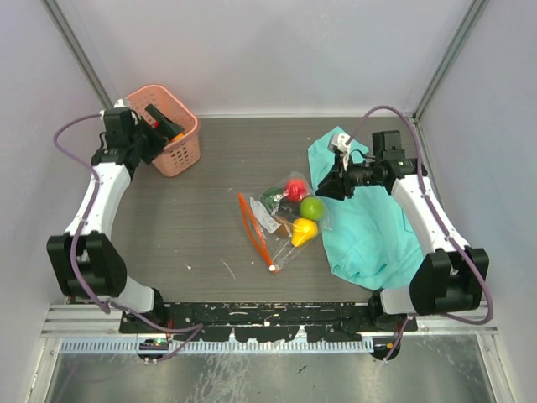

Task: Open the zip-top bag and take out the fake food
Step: Place the fake fruit in the bin, then pick up the fake fruit from the zipper food storage bag.

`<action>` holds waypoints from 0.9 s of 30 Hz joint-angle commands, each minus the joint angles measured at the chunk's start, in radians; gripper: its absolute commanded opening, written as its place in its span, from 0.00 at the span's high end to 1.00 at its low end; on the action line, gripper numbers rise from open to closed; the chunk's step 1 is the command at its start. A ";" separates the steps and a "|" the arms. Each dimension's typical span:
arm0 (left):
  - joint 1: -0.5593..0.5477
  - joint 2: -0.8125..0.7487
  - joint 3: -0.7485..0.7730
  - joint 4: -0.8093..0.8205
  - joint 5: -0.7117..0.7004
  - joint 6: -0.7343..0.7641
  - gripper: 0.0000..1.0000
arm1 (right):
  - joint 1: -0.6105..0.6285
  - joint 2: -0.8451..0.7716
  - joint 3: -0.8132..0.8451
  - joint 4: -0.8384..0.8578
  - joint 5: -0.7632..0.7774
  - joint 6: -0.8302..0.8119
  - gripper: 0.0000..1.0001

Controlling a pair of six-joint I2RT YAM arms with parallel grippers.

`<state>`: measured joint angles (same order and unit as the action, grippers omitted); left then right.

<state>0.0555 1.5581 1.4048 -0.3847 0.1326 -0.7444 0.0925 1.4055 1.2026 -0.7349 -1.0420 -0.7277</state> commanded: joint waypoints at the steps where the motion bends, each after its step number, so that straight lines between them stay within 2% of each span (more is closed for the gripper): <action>1: 0.014 -0.221 -0.170 0.322 0.388 0.077 0.02 | -0.008 -0.109 -0.049 0.030 -0.035 -0.047 0.65; 5: 0.017 -0.356 -0.312 0.472 0.562 -0.023 0.02 | -0.013 -0.172 -0.111 0.090 -0.031 -0.015 0.60; 10: 0.011 -0.466 -0.434 0.541 0.710 -0.102 0.02 | -0.013 -0.224 -0.152 0.076 -0.040 -0.022 0.57; 14: -0.006 -0.592 -0.523 0.485 0.707 -0.074 0.01 | -0.013 -0.255 -0.127 -0.103 0.036 -0.148 0.56; 18: -0.093 -0.650 -0.572 0.376 0.643 -0.026 0.01 | -0.013 -0.277 -0.080 -0.286 0.120 -0.262 0.54; 20: -0.128 -0.664 -0.616 0.457 0.606 0.011 0.00 | -0.013 -0.295 -0.107 -0.259 0.122 -0.272 0.53; 22: -0.131 -0.650 -0.619 0.493 0.649 0.029 0.01 | -0.013 -0.303 -0.126 -0.205 0.089 -0.282 0.53; 25: -0.147 -0.634 -0.622 0.420 0.718 0.129 0.04 | -0.013 -0.298 -0.158 -0.079 -0.003 -0.250 0.53; 27: -0.174 -0.649 -0.691 0.443 0.683 0.126 0.16 | -0.012 -0.283 -0.174 0.003 -0.105 -0.197 0.53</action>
<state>-0.0849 0.9276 0.7826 0.0303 0.7967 -0.7048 0.0826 1.1183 1.0523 -0.8909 -0.9867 -0.9604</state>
